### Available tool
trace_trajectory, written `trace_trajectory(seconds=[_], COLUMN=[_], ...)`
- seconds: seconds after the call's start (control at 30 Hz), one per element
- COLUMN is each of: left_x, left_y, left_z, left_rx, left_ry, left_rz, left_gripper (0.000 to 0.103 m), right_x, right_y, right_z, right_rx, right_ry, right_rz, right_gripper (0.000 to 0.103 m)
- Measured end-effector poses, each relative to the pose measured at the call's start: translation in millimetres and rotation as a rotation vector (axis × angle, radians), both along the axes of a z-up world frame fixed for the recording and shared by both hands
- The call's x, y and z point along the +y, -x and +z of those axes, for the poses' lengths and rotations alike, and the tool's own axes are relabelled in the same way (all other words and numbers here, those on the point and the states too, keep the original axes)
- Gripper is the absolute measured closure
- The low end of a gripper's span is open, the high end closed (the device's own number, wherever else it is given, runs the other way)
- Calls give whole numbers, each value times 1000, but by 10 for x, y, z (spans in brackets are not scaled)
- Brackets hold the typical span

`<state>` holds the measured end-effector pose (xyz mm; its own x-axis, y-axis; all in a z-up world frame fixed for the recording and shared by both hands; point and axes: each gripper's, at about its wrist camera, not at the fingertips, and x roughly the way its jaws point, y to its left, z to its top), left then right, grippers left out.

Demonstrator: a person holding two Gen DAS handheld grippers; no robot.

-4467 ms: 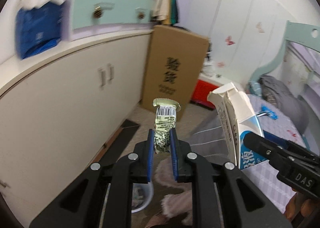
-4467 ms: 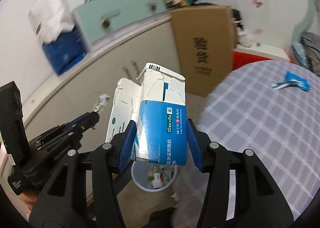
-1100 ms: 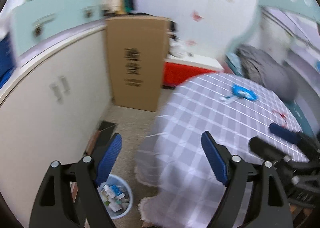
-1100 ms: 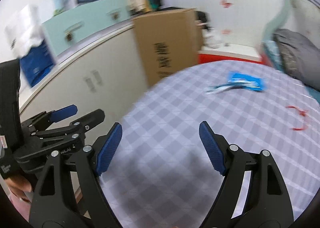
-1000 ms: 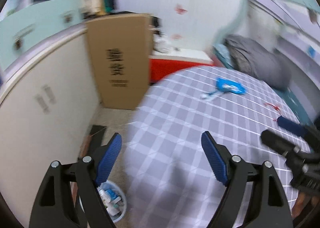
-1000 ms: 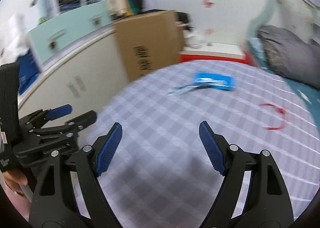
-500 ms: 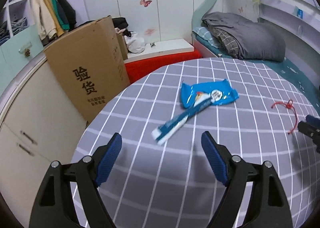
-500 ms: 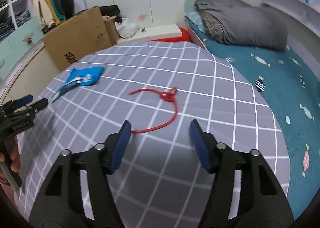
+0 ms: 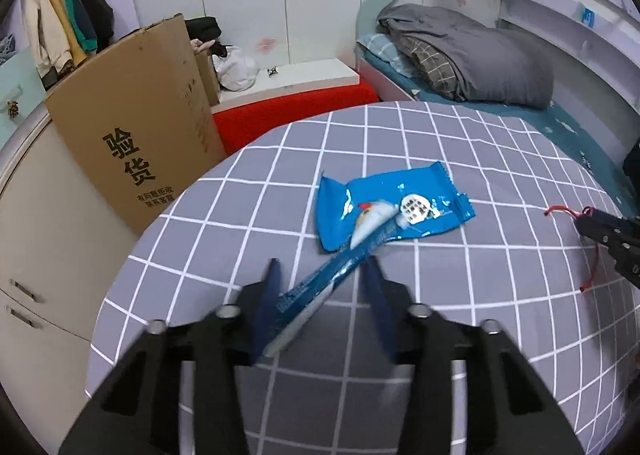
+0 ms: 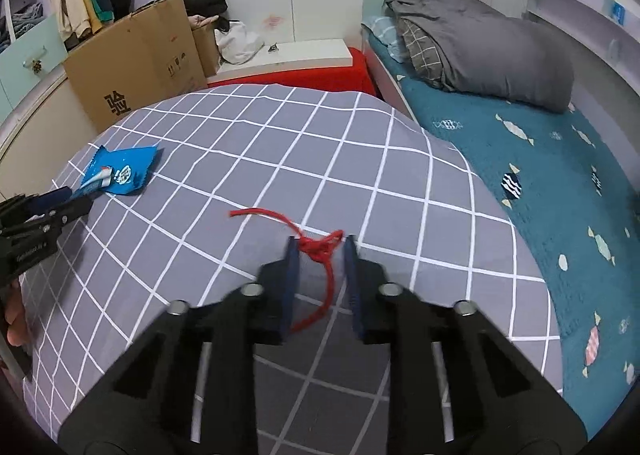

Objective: Collect trash
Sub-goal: 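Grasp the blue toothbrush with the left tool while the right grasps the red cable tie, then carry the toothbrush and red tie over the wastebasket and open both tools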

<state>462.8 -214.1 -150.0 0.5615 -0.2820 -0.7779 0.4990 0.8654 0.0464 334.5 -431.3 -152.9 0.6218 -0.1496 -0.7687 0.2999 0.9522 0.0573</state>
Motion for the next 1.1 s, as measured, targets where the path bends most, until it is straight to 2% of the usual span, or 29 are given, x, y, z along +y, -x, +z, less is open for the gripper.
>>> trace_trajectory(seconds=[0.07,0.1,0.3,0.5,0.6,0.7,0.87,1.1], left_x=[-6,2,171,558,816,1122,1758,2721], left_y=[14,32,257,617,784,916,1255,1737], left_z=[10,20,180,521,668,785,938,890], left_rx=[-10,-15,-30,-60,-67,-48,-62,-104], left_ry=[0,1,83,196,214,210,264,277], left_rz=[-1,1,-3,23,66,133,197,328], left_gripper=[91,93,94,94,94,94,94,94], right_x=[25,44,207,493,724,1048,1795,3105], right_y=[10,32,167,330,408,491,609,723], right_z=[11,33,193,593,781,977,1240,1218], right_rx=[-8,-20,-70,-138,-168,-204,-252,-248], right_ry=[3,5,-17,-33,-29,-40,-46,-74], right_rz=[8,11,38,95,137,196,326,552], right_gripper=[94,94,95,95,95,95,95,95])
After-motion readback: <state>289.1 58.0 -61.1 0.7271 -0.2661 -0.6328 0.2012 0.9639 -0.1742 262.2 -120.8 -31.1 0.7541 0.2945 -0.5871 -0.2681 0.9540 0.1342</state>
